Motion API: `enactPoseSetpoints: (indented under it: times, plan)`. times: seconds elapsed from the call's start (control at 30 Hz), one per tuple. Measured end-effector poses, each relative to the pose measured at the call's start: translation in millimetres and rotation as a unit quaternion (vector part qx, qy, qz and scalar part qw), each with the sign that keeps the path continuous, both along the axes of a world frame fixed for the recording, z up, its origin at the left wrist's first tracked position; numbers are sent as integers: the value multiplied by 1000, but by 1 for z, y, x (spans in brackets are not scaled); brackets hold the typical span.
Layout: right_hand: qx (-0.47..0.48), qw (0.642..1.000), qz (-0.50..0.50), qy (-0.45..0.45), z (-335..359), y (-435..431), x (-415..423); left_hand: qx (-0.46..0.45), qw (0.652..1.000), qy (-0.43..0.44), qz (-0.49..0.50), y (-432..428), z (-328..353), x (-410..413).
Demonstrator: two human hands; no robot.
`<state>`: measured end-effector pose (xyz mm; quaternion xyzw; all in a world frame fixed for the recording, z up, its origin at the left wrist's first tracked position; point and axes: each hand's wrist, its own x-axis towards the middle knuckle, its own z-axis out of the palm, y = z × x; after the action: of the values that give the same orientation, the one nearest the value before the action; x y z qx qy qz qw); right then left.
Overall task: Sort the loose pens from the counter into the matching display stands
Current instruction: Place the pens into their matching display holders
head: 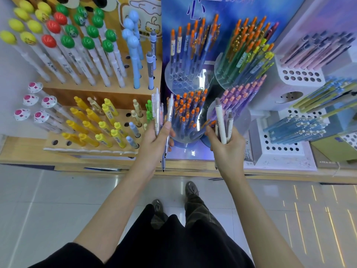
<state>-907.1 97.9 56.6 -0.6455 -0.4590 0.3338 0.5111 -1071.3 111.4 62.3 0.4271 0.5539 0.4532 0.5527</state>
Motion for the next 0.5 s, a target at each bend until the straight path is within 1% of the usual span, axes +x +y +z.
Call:
enactPoseSetpoints:
  times: [0.17, 0.3, 0.43, 0.5]
  plan:
    - [0, 998, 67, -15, 1, 6, -4, -1, 1000, -13, 6, 0, 1, 2]
    - [-19, 995, 93, -41, -11, 4, -6, -4, 1000, -19, 8, -1, 0, 0]
    - [-59, 997, 44, 10, -21, 3, -4, -7, 1000, -17, 0, -4, 0, -3]
    - [-83, 996, 43, 11, -24, 6, 0, -9, 1000, -15, -3, -5, 0, -4]
